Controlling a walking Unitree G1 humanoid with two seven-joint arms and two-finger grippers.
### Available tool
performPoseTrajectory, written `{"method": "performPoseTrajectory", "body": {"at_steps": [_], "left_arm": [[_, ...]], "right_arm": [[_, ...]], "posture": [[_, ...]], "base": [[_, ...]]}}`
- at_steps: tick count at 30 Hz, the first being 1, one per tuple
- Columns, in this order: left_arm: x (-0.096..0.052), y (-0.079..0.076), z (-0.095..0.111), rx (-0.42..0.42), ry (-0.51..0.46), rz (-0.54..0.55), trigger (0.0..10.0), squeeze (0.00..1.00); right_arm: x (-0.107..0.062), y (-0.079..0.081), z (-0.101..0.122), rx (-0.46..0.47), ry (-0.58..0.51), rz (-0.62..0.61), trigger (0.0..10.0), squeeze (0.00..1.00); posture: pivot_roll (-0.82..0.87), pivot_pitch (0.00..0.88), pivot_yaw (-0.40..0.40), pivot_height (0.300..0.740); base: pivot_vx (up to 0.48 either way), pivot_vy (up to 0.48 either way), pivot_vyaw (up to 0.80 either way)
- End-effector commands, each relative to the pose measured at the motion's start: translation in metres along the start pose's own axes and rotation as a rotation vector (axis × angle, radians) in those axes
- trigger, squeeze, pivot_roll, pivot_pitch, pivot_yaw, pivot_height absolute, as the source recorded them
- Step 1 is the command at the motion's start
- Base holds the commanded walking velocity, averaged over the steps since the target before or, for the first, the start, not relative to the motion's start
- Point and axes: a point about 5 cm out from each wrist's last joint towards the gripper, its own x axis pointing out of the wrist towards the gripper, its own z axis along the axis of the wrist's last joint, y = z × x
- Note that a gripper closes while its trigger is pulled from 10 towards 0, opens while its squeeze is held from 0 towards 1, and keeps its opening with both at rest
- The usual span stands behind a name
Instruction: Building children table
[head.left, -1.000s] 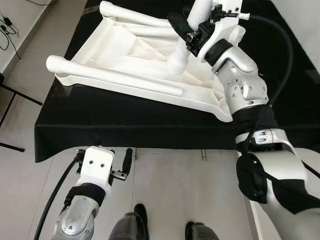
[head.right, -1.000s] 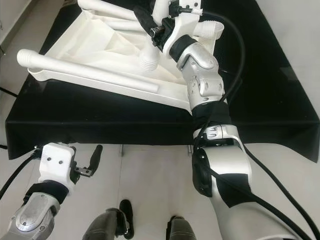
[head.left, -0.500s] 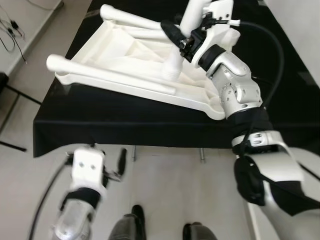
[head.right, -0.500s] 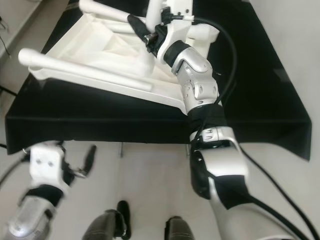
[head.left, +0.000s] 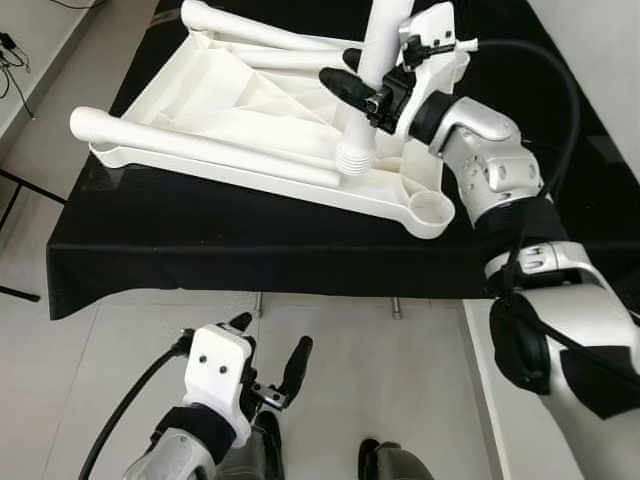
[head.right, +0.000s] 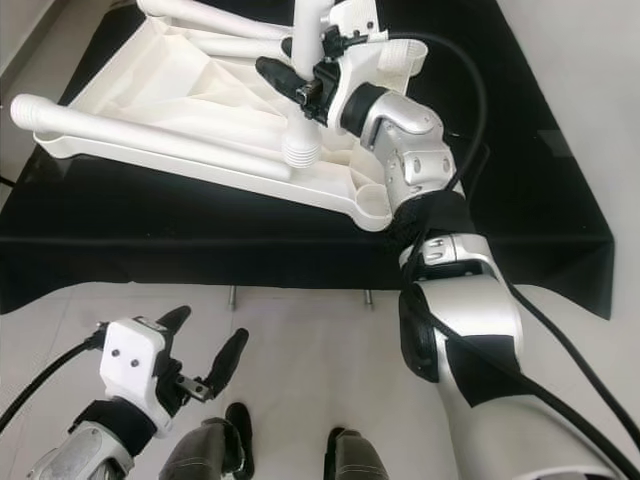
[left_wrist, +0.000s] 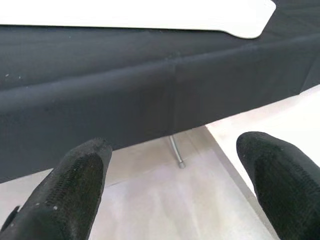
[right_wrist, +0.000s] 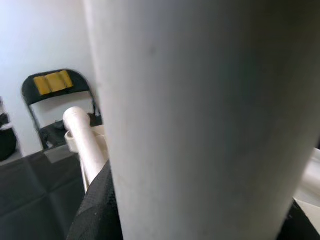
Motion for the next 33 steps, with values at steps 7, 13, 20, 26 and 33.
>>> {"method": "performPoseTrajectory", "body": {"at_steps": [7,13,20,26,33], "left_arm": [[-0.004,-0.003,-0.003,-0.025,0.024,-0.052,10.0,0.00],[-0.002,0.000,-0.002,-0.017,0.019,0.007,10.0,0.00],[0.000,0.010,-0.004,-0.029,0.006,0.074,10.0,0.00],[0.007,0.022,-0.006,0.017,0.004,0.165,10.0,0.00],[0.012,0.040,-0.007,0.046,0.005,0.277,10.0,0.00]], "right_arm": [[-0.017,-0.017,0.009,-0.034,0.009,0.065,10.0,0.00],[-0.021,-0.018,0.013,-0.005,-0.056,0.044,10.0,0.00],[-0.019,-0.004,0.001,0.056,-0.121,0.031,10.0,0.00],[-0.016,0.004,-0.002,0.128,-0.186,-0.038,10.0,0.00],[-0.016,0.027,-0.006,0.180,-0.207,-0.040,10.0,0.00]], "posture": [[-0.04,0.321,0.007,0.740],[-0.04,0.311,0.009,0.740],[-0.04,0.287,0.010,0.740],[-0.05,0.229,0.004,0.740],[-0.05,0.189,0.000,0.740]], "base": [[0.000,0.000,0.00],[0.000,-0.330,0.00],[0.000,-0.475,0.00],[0.000,0.000,0.00],[0.000,0.000,0.00]]}}
